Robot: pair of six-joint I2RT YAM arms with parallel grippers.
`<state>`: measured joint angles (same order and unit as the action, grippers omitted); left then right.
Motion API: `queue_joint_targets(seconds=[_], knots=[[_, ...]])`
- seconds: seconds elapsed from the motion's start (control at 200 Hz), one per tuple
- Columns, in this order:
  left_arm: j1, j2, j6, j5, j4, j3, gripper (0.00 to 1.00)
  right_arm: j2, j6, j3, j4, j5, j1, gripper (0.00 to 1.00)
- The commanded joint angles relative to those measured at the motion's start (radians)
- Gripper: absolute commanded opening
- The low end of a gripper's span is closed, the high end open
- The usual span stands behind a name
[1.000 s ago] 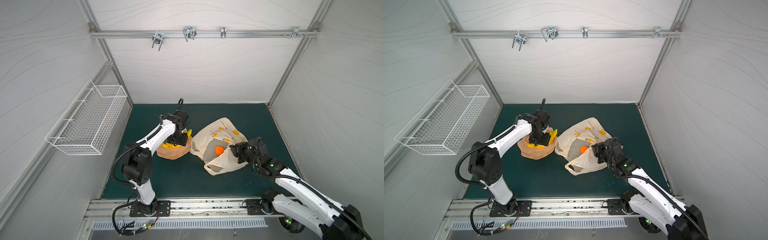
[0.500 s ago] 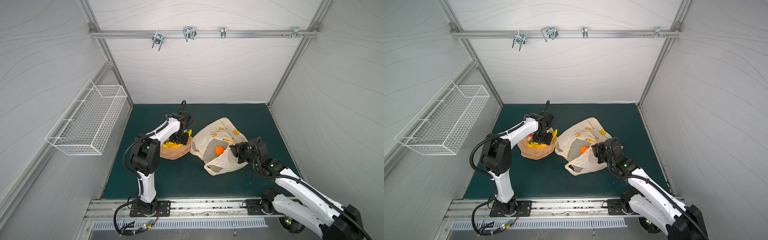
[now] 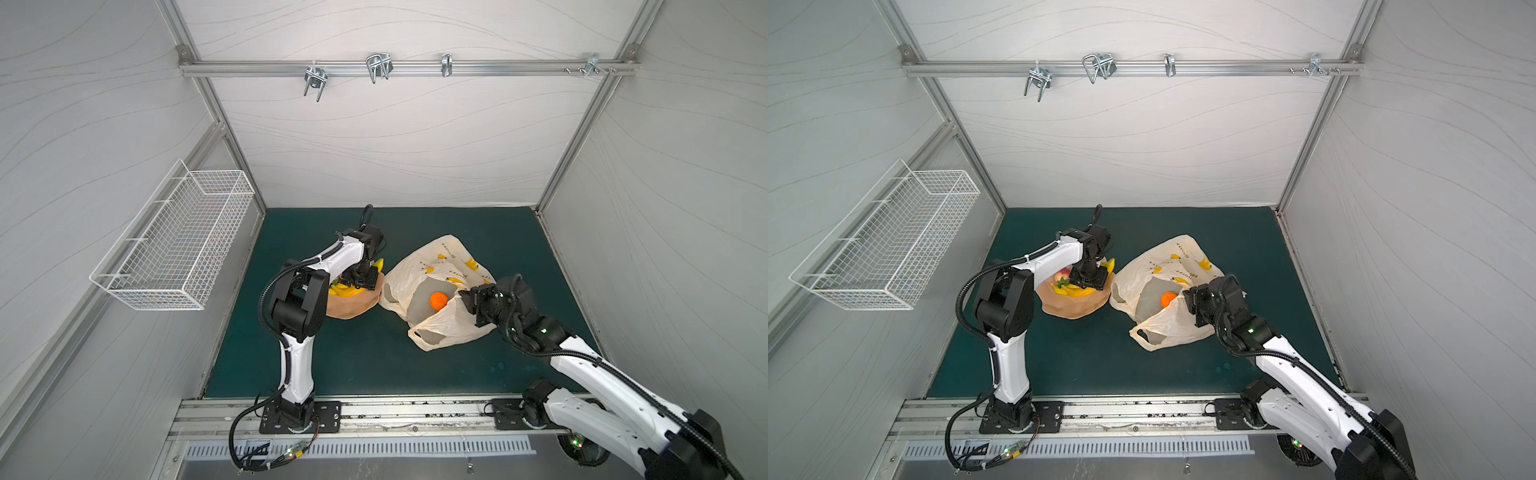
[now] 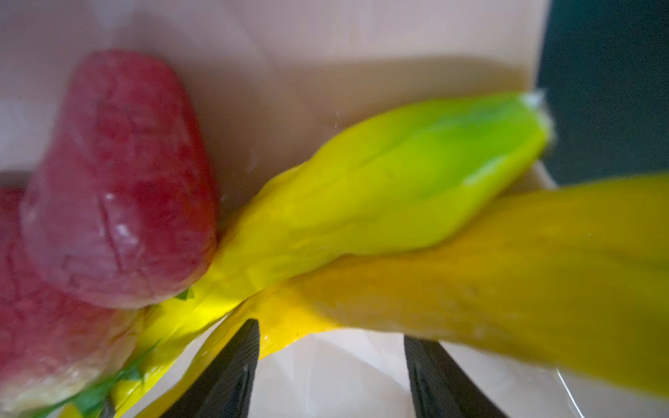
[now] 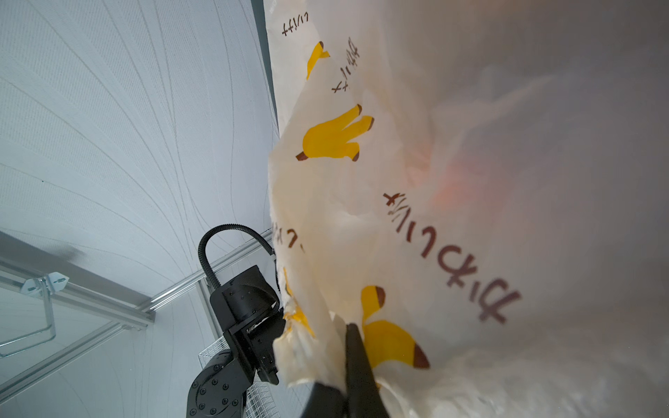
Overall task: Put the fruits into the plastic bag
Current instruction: 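Lower the left gripper onto the yellow banana and grasp it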
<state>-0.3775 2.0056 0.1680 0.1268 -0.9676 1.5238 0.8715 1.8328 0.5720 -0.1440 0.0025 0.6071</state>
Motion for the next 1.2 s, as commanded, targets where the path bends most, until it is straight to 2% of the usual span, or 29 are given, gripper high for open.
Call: queue_joint_targets(seconds=[0.0,0.44,0.57,0.9,1.005,1.196], knots=[[0.011,0.017,0.011,0.015,0.022,0.033,0.66,-0.005,0.066,0.030,-0.012,-0.002,-0.005,0.00],[0.022,0.039,0.009,-0.018,0.032,0.003,0.66,-0.005,0.063,0.038,-0.018,0.002,-0.005,0.00],[0.022,0.023,0.008,-0.026,0.030,-0.019,0.64,-0.005,0.060,0.039,-0.019,0.003,-0.003,0.00],[0.021,-0.044,0.010,-0.033,0.054,-0.113,0.45,-0.001,0.060,0.045,-0.022,0.011,0.001,0.00],[0.022,-0.054,0.009,-0.022,0.052,-0.117,0.36,0.003,0.057,0.050,-0.020,0.011,0.005,0.00],[0.022,-0.094,-0.002,-0.017,0.049,-0.111,0.27,-0.002,0.057,0.052,-0.025,0.013,0.012,0.00]])
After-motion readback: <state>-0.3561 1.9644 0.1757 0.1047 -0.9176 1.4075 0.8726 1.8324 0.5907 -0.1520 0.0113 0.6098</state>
